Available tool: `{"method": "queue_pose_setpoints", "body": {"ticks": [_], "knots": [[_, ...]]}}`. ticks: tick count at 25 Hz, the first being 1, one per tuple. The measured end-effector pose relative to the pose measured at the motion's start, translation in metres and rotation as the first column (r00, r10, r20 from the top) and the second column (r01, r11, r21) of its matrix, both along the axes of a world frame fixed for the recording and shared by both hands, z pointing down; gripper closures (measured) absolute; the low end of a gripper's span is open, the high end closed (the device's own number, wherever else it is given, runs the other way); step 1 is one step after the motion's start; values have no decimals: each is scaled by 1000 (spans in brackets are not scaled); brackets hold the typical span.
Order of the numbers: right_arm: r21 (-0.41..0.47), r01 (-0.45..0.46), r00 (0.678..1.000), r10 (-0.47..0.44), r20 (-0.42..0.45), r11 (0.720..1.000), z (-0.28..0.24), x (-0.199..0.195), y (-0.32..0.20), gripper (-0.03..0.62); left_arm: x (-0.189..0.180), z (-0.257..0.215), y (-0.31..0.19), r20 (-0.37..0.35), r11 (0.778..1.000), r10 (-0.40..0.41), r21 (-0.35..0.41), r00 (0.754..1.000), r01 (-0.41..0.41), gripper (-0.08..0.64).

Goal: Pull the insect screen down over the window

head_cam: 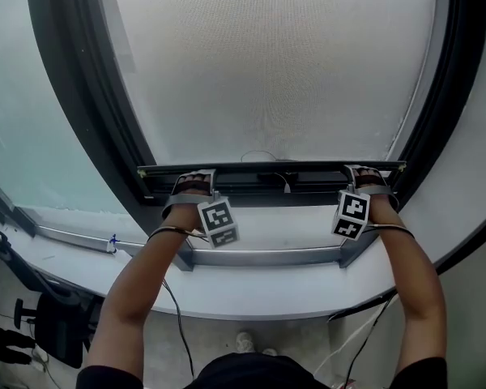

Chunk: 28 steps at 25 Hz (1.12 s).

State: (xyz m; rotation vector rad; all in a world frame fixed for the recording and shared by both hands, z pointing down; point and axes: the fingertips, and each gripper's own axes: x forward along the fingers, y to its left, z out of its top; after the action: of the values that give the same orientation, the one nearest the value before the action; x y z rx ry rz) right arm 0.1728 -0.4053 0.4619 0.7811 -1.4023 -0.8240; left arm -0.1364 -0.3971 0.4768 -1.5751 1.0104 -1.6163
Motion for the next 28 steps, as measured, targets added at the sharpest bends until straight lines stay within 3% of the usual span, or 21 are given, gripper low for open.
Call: {"method": "queue_pose_setpoints", "body": {"ticks": [3,5,7,9,12,13,15,17,23,25,28], "knots": [[62,-25,981,13,191,998,-9,0,4,327,0,0,-3,10,1000,2,2,1000,-2,253],[66,-64,932,35,361,996,-14,-2,12,327,0,0,-5,14,1000,2,6,1000,-2,253],[41,-90,849,55,526,995,-14,-9,21,327,0,-1,-6,16,1000,-1,5,1000,0,253],[10,-101,741,68,668,995,-11,-21,29,327,1,-1,-6,14,1000,2,3,1000,-2,253],[-82,-76,577,111,809,994,5,-48,35,328,1,-1,-6,10,1000,4,-2,1000,-4,253],[-119,-62,539,134,832,991,12,-58,37,328,1,-1,-6,9,1000,3,-2,1000,-3,253],[-165,-41,495,163,853,985,21,-79,35,334,1,0,-7,9,1000,6,7,1000,-6,253],[-177,-38,457,174,872,984,22,-93,28,406,1,0,-8,8,1000,9,23,1000,-9,253],[-274,-12,313,264,912,962,27,-118,11,416,1,0,-6,5,1000,8,28,1000,-8,253],[-285,-12,294,275,915,959,29,-121,5,446,2,0,-6,-3,999,11,32,1000,-11,253],[-296,-9,311,284,907,955,33,-125,-3,446,3,0,-6,-5,1000,14,22,1000,-13,253]]}}
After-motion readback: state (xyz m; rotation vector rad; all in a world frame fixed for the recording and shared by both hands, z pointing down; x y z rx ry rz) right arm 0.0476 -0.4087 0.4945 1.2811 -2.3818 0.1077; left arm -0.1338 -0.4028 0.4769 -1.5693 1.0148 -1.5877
